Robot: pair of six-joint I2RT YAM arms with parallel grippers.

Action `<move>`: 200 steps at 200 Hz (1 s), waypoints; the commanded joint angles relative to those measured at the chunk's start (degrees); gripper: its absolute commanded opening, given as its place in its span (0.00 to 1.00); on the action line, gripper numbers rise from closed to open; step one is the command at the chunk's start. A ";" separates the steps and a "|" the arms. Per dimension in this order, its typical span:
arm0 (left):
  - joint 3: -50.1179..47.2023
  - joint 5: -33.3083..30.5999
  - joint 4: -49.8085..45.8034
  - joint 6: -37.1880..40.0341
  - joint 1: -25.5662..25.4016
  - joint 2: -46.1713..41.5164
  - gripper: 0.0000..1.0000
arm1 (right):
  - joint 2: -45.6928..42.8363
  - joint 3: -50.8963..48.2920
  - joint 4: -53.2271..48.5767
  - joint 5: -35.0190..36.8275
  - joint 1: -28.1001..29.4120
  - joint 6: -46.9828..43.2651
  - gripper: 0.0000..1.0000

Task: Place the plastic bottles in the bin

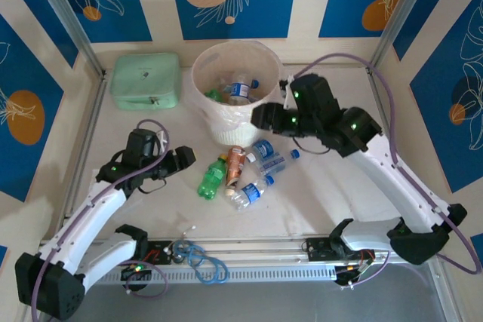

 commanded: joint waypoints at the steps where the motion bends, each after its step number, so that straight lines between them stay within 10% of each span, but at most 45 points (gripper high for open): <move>1: -1.85 -2.14 3.65 -0.52 -2.69 1.66 0.77 | -3.67 -6.49 2.60 3.96 2.56 4.23 0.55; 200: 3.20 -10.68 2.12 8.87 -18.94 25.66 0.89 | -9.90 -17.90 3.75 2.74 3.85 9.86 0.57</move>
